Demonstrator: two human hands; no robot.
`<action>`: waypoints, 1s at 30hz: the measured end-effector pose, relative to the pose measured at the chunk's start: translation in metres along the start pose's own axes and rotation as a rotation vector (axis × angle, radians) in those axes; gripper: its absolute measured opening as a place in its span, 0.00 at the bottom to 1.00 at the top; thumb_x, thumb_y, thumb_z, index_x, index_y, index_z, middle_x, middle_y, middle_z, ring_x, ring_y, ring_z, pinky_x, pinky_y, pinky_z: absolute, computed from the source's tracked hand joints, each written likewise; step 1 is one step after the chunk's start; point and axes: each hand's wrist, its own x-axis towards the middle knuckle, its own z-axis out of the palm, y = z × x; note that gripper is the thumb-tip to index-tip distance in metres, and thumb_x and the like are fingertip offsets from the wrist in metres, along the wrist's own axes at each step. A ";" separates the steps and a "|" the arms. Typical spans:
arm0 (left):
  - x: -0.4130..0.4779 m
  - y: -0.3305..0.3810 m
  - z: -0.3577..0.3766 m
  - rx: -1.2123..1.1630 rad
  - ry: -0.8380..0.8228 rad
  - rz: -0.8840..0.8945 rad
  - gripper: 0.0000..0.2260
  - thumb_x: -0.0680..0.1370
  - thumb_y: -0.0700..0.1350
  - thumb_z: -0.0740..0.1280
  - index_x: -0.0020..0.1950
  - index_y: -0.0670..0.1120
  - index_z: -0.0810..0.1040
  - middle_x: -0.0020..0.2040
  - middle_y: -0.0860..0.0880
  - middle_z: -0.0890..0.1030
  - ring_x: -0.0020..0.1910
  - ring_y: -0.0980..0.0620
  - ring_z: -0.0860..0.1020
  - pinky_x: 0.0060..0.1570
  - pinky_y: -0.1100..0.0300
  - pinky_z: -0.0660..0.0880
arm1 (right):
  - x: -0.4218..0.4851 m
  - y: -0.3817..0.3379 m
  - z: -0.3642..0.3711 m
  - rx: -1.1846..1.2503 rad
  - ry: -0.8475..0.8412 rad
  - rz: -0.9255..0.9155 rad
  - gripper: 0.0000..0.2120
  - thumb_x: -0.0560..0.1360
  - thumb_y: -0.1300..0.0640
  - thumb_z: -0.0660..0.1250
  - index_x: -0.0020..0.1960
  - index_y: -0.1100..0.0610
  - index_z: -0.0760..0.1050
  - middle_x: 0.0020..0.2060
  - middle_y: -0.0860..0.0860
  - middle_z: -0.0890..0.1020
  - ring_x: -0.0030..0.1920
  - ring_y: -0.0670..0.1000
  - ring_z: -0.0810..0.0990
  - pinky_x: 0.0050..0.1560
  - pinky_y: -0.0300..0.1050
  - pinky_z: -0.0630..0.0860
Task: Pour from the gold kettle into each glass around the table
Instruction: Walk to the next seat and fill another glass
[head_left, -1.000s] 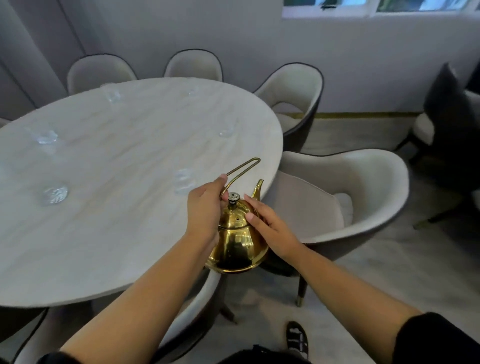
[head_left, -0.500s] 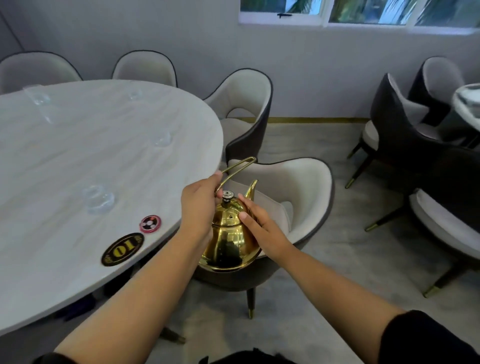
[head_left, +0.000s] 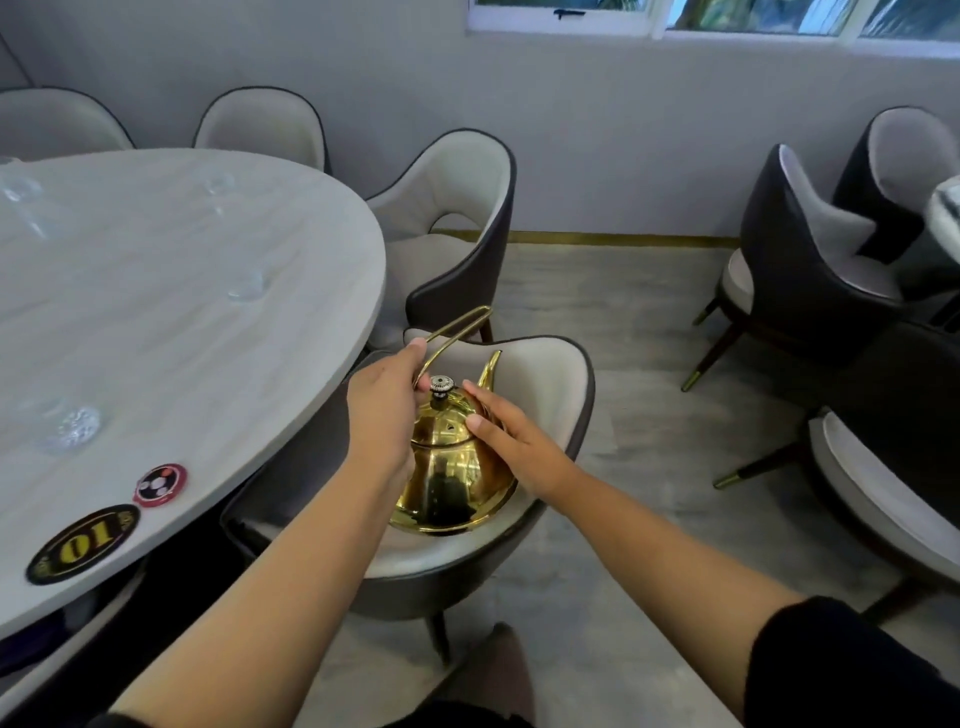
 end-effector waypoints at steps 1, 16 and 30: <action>0.006 -0.002 0.008 0.005 0.009 0.002 0.12 0.77 0.45 0.66 0.34 0.43 0.77 0.26 0.52 0.71 0.24 0.58 0.65 0.31 0.65 0.64 | 0.007 0.003 -0.007 0.021 -0.005 -0.002 0.24 0.79 0.46 0.61 0.74 0.42 0.61 0.71 0.49 0.66 0.70 0.51 0.67 0.71 0.55 0.66; 0.115 -0.020 0.122 -0.071 0.227 0.086 0.18 0.79 0.45 0.64 0.29 0.42 0.70 0.20 0.55 0.70 0.19 0.61 0.68 0.25 0.72 0.68 | 0.156 0.021 -0.127 -0.005 -0.213 -0.042 0.21 0.76 0.46 0.65 0.67 0.36 0.67 0.69 0.49 0.70 0.68 0.51 0.71 0.69 0.55 0.69; 0.198 -0.021 0.230 0.003 0.486 0.127 0.20 0.78 0.47 0.63 0.27 0.44 0.68 0.26 0.49 0.65 0.24 0.58 0.62 0.34 0.61 0.63 | 0.278 0.030 -0.230 0.014 -0.521 -0.077 0.22 0.78 0.50 0.64 0.71 0.42 0.66 0.71 0.50 0.67 0.70 0.51 0.67 0.71 0.52 0.67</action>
